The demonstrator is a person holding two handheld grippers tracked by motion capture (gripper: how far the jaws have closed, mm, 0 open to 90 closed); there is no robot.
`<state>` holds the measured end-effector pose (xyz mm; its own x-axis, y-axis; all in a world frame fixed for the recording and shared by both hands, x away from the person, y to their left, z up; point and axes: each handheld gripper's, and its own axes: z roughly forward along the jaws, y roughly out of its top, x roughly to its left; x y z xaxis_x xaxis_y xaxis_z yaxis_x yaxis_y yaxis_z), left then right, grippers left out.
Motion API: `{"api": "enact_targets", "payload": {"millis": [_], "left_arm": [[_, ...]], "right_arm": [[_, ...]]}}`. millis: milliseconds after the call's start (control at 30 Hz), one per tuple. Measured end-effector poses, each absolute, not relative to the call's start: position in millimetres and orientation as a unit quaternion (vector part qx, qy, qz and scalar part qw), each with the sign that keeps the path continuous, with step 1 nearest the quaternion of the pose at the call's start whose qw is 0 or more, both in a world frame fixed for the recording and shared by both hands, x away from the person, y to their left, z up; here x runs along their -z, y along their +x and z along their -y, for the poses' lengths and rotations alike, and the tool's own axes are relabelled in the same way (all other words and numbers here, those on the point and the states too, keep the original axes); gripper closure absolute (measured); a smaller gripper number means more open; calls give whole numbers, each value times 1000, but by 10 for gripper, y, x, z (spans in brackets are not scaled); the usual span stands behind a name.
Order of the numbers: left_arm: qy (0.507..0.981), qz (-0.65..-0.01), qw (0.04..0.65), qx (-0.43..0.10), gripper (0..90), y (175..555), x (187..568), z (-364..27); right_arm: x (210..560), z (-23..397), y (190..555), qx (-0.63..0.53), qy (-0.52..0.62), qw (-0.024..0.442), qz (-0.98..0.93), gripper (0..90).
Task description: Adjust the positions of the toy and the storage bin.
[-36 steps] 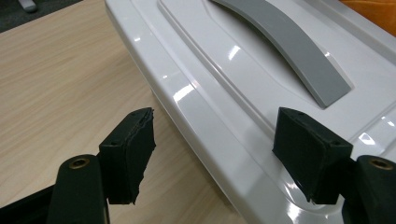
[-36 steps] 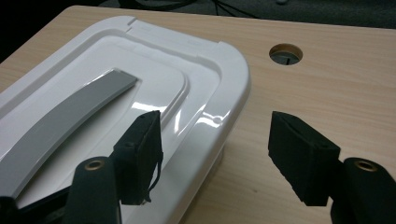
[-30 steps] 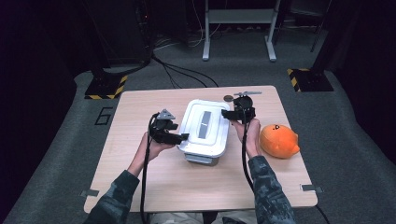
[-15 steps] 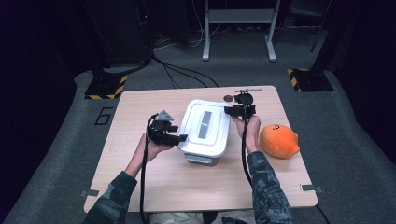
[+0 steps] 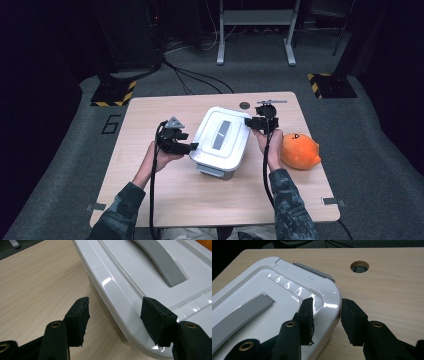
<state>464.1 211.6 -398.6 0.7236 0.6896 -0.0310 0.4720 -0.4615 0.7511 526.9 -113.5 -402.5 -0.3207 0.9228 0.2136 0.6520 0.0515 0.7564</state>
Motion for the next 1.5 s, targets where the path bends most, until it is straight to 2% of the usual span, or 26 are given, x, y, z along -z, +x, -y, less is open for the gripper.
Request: {"api": "enact_targets", "payload": {"millis": [1033,1500], "left_arm": [[847,-348,369,-161,395,4711,3955,-2259],[847,-348,373,-150,396,4710,3957,-2309]], "right_arm": [[4047,1151,4730,-415,552,189,-698,567],[4048,1146,4597,-417,547,192,-700,567]]}}
